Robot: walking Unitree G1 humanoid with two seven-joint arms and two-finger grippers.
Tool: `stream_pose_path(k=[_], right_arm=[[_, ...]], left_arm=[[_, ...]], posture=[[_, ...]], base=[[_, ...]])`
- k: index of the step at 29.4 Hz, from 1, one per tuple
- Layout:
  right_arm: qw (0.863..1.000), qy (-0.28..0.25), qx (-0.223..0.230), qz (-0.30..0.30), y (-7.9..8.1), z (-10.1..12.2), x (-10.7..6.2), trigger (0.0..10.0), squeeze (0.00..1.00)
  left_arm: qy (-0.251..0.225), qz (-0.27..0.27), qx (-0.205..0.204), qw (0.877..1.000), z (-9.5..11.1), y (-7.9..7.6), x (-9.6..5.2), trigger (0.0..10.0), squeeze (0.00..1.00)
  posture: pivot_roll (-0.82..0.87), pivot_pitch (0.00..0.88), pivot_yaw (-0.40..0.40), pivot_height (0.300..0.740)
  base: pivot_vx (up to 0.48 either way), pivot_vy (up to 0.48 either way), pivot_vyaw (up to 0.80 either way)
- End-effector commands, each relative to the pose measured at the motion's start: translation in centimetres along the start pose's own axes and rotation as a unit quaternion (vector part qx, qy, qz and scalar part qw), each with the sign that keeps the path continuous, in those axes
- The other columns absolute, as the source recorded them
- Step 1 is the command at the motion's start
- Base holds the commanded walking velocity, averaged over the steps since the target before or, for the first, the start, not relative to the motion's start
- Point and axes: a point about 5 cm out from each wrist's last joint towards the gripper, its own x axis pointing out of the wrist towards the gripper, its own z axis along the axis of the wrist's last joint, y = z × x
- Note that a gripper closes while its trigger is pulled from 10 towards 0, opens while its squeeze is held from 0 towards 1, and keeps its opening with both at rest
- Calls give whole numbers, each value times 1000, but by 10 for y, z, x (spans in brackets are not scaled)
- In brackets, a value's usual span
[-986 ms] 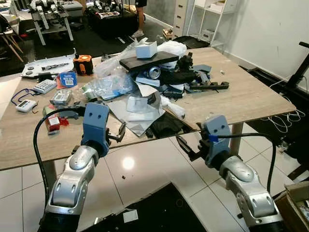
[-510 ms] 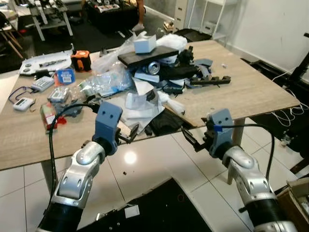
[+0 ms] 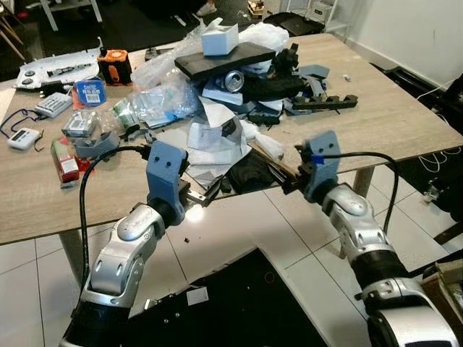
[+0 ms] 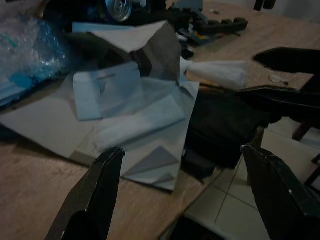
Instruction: Picking trash to rubbish bin
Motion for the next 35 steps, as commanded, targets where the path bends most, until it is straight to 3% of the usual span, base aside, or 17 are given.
stream_pose_path(k=[1,7,11,18,19,24,35], right_arm=[[1000,1,-12,21,7,-3,3,10000,0],[996,-20,-58,69,20,4,12,10000,0],[993,-44,-73,85,18,13,11,10000,0],[979,-35,-151,134,9,13,-4,10000,0],[972,-25,-174,159,9,9,-11,10000,0],[963,-4,-184,197,15,-3,-19,10000,0],[969,-13,-198,148,22,-6,-7,10000,0]], left_arm=[[8,-6,1,1000,-2,-2,-4,10000,0],[10,-2,5,1000,1,-2,-13,10000,0],[10,-3,9,1000,3,-1,-18,10000,0],[16,-2,10,1000,2,1,-21,10000,0],[17,-9,9,1000,2,-2,-20,10000,0],[18,-35,6,999,2,-6,-18,10000,0],[20,-40,13,999,5,-5,-15,10000,0]], posture=[[240,223,9,740],[278,239,-10,740],[286,237,-12,740],[284,228,1,740],[282,223,12,740],[281,221,29,740],[294,221,41,740]], base=[[0,0,0],[0,0,0],[0,0,0],[0,0,0],[0,0,0],[0,0,0],[0,0,0]])
